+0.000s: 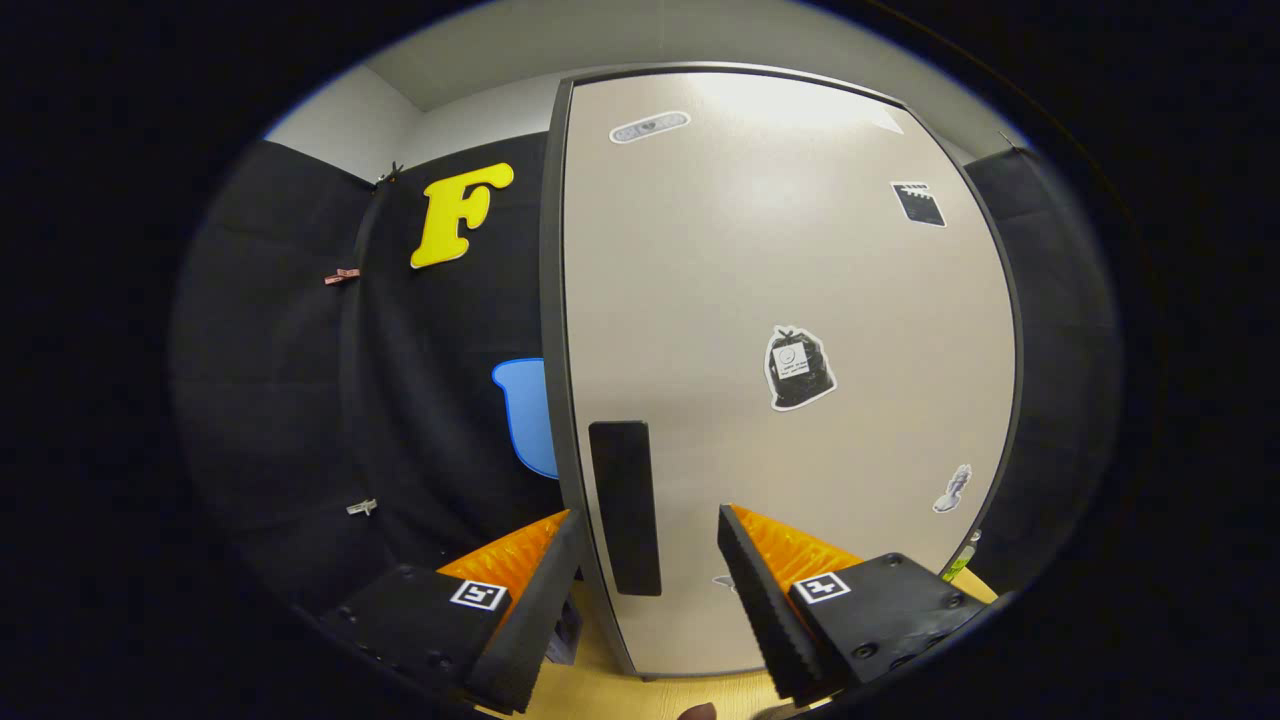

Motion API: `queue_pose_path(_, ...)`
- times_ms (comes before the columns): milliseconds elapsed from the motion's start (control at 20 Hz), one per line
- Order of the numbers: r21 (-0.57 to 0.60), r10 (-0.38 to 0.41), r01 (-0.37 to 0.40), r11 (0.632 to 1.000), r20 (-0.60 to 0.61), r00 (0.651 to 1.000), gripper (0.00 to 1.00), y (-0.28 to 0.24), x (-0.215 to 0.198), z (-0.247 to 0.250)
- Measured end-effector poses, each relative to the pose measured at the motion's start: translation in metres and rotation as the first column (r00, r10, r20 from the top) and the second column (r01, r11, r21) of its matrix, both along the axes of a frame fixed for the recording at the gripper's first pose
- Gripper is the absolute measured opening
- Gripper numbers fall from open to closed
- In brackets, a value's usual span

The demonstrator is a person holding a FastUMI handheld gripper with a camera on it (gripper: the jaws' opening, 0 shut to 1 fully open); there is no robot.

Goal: Open the shoe cabinet door, grab the shoes and put them into the shoe cabinet, then close the shoe cabinet door.

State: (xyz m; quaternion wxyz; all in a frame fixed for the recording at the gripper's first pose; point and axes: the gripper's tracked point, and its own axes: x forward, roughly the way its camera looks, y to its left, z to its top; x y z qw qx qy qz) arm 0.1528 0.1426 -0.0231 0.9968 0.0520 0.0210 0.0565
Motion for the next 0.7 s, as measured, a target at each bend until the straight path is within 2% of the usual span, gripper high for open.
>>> queue_pose_path(250,-0.007,-0.040,0.040,0.999,0.001,0.999,0.80,0.004,0.030,-0.008)
queue_pose_path(300,-0.005,-0.062,0.062,0.998,0.004,0.998,0.66,0.001,0.030,-0.009)
queue_pose_path(400,-0.018,-0.077,0.077,0.997,0.022,0.997,0.58,0.003,0.030,-0.007)
queue_pose_path(450,-0.018,-0.042,0.042,0.999,0.027,0.999,0.51,0.010,0.029,-0.008)
queue_pose_path(500,-0.025,-0.052,0.053,0.998,0.022,0.998,0.43,0.008,0.044,-0.015)
queue_pose_path(550,-0.030,-0.061,0.062,0.998,0.022,0.998,0.35,0.010,0.032,-0.008)
queue_pose_path(600,-0.034,-0.065,0.065,0.997,0.020,0.998,0.35,0.009,0.029,-0.007)
queue_pose_path(700,-0.038,-0.054,0.055,0.998,0.018,0.998,0.27,0.010,0.030,-0.009)
